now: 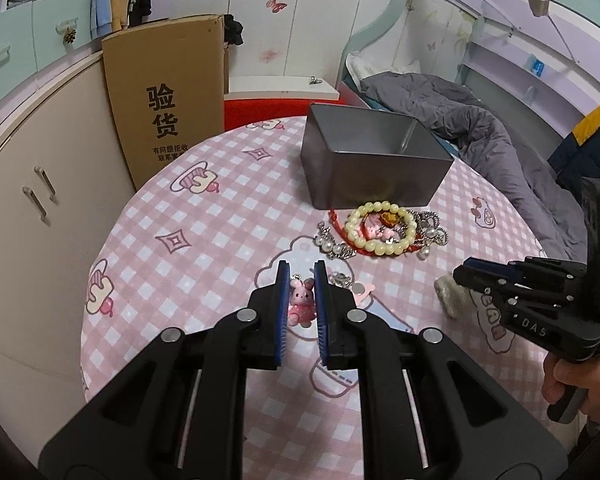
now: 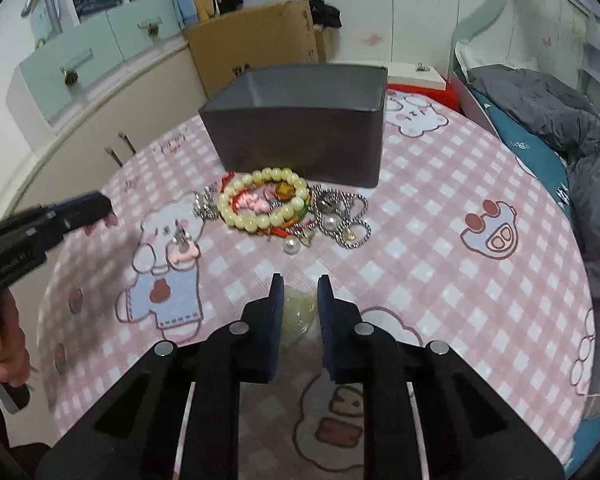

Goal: Organize jewelry
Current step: 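Grasp the pink bear charm with the left tool while the right tool grasps the jade pendant, then lower both held items into the grey metal box and open both tools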

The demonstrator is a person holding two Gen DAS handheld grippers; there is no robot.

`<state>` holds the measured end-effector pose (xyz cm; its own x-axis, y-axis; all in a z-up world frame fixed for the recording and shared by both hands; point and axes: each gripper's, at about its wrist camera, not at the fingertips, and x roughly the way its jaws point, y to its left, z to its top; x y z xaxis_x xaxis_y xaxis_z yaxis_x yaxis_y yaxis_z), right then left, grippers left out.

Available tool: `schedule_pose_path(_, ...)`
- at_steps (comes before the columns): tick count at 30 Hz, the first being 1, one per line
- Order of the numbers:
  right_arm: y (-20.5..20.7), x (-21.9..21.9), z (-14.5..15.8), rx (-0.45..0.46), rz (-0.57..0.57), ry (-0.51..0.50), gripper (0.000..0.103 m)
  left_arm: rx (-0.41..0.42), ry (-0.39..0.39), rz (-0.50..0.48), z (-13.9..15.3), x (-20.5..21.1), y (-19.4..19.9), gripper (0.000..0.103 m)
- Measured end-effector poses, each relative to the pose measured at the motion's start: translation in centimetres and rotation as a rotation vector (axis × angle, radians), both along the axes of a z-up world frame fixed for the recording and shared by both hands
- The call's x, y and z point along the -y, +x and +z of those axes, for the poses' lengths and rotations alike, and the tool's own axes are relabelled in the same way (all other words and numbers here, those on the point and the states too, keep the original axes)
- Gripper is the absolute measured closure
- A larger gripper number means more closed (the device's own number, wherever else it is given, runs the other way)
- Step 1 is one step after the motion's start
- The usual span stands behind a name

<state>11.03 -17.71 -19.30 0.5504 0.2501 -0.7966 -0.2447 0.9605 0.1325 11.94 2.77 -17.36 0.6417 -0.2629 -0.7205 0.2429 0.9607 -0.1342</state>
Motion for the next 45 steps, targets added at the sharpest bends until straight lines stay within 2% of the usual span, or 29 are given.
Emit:
schedule_pose_path(2, -0.1, 0.3, 0.0, -0.01, -0.017, 0.005, 0.085, 0.003, 0.0, -0.004, 0.1, 0.2, -0.1, 0.091)
schedule_pose_path(3, -0.1, 0.4, -0.1, -0.016, -0.023, 0.006, 0.075, 0.004, 0.001, -0.005, 0.2, 0.2, -0.1, 0.091)
schedule_pose_path(4, -0.3, 0.4, -0.1, -0.02, -0.033, 0.007, 0.055, 0.003, 0.001, -0.006, 0.2, 0.2, -0.2, 0.091)
schedule_pose_path(5, -0.5, 0.4, -0.1, -0.008, -0.039, 0.005, 0.046, 0.003, 0.001, -0.006, 0.2, 0.2, -0.3, 0.091)
schedule_pose_path(6, -0.6, 0.0, -0.2, -0.005, -0.035, -0.001, 0.04, 0.003, 0.001, -0.006, 0.1, 0.2, -0.3, 0.091)
schedule_pose_path(9, -0.7, -1.0, -1.3, -0.042, -0.011, -0.003, 0.042, 0.0, 0.002, -0.007, 0.0, 0.3, -0.4, 0.091)
schedule_pose_path(10, -0.7, -1.5, -1.5, -0.037, -0.006, -0.023, 0.047, -0.001, 0.0, -0.007, 0.0, 0.3, -0.4, 0.091)
schedule_pose_path(11, -0.9, -2.3, -1.7, -0.007, 0.007, -0.083, 0.053, -0.001, -0.001, -0.006, 0.0, 0.3, -0.4, 0.091)
schedule_pose_path(12, -1.0, -2.9, -1.8, 0.015, 0.019, -0.134, 0.062, -0.001, -0.001, -0.006, 0.0, 0.3, -0.4, 0.091)
schedule_pose_path(13, -1.1, -3.2, -1.8, 0.019, 0.034, -0.137, 0.071, -0.001, -0.002, -0.006, 0.0, 0.3, -0.4, 0.091)
schedule_pose_path(16, -1.2, -3.0, -1.6, 0.009, 0.042, -0.116, 0.076, 0.005, 0.0, -0.006, 0.1, 0.3, -0.5, 0.091)
schedule_pose_path(22, -1.5, -1.1, 0.1, 0.024, 0.019, 0.0, 0.076, 0.015, -0.01, 0.001, 0.6, 0.1, -0.6, 0.091)
schedule_pose_path(28, -1.0, -0.2, 5.1, 0.115, 0.018, 0.063, 0.076, 0.049, -0.034, -0.011, 2.7, 0.3, -0.4, 0.091)
schedule_pose_path(37, 2.8, 1.4, 16.3, 0.34, 0.039, 0.144, 0.076, 0.216, -0.07, -0.054, 10.8, 1.9, 2.1, 0.091)
schedule_pose_path(41, 5.5, 1.9, 19.2, 0.376, 0.044, 0.163, 0.076, 0.283, -0.089, -0.072, 14.2, 3.0, 4.1, 0.091)
schedule_pose_path(45, 8.2, 2.2, 19.6, 0.349, 0.036, 0.192, 0.076, 0.263, -0.14, -0.092, 15.6, 4.2, 7.3, 0.091)
